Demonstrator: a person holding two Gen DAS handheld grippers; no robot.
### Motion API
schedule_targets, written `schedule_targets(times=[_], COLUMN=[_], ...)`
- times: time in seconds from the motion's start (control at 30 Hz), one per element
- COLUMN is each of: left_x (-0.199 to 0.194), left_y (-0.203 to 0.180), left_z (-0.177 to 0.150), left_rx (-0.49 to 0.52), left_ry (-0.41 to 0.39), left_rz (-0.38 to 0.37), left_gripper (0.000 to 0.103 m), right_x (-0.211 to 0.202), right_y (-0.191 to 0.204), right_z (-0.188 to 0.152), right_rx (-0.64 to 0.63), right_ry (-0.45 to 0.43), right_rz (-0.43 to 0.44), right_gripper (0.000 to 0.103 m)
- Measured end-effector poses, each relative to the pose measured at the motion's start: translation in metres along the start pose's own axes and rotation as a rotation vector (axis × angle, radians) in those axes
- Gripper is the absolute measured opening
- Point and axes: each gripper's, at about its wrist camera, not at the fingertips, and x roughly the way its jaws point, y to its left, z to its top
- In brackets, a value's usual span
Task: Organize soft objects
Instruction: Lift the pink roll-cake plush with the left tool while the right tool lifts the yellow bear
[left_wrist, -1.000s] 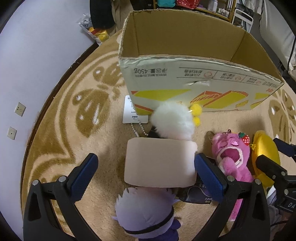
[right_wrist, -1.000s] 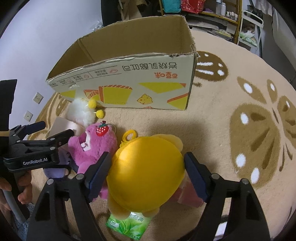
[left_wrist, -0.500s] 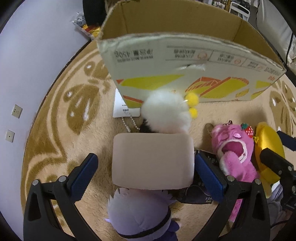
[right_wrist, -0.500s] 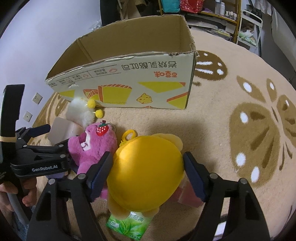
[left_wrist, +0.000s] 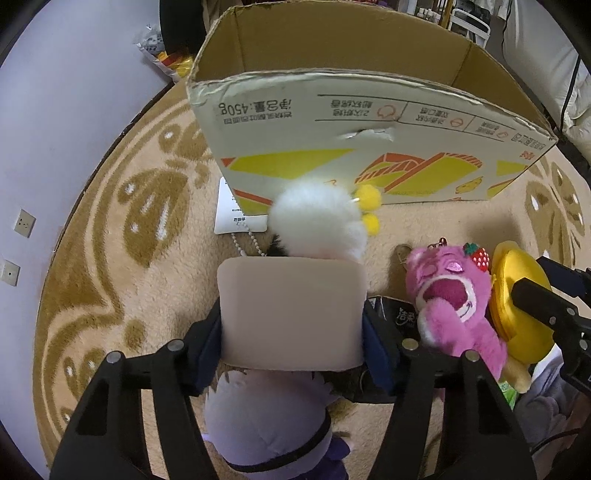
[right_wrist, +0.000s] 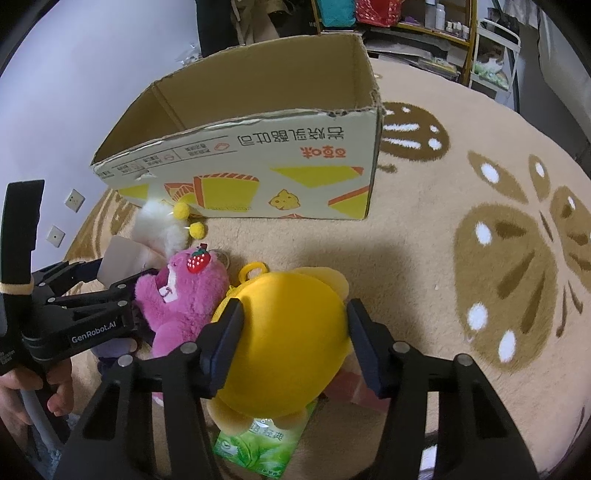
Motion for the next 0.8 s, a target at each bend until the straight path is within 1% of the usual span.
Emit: schedule_targets(times=[0.17,0.2,0.23,0.4,0.5,0.7,0.77,0.8], left_x=[-0.008,-0.009,-0.010,-0.014,-0.016,-0.016,-0.018,-0.018], left_y=[-0.008,-0.010,-0.009,-0.010,-0.011,-0.010,-0.010,-0.010], left_z=[-0.008,-0.008,-0.009,-0.010,-0.011,-0.011,-0.011,-0.011], left_rx=[0.012,0.014,0.014,0.005,0.006,0.004,0.003,0.005], left_ry=[-0.001,-0.001,-0.001,0.002,0.002,0.003,0.000,0.000], left_rz=[0.014,0.017,0.017,0.019,0.019,0.018,0.019,0.023], left_gripper=[0.065,0.065,0.065,0.065,0.065,0.065,0.065,0.065], right_x=[0.003,0.003,0.004,0.011,0.016,0.025,0.024,0.023], right_y=[-0.005,-0.004,-0.003,0.003,0.006,0.012,0.015,0.017], right_z=[-0.001,-0.001,-0.001,-0.002,-0.002,-0.002,-0.002,-0.003], right_rx=[0.027,0.029,0.028,-0.001,-0.005,-0.027,-0.048,-0.057], right_ry=[0.017,0.020,0.022,0.042,0.050,0.067,0.056,0.053], right_rz=[0.028,0.034,0.041,0.035,0.024,0.021,0.012,0.011], right_gripper=[0.068,0.073,0.076,0.077,0.083,0.083,0.077,0.071])
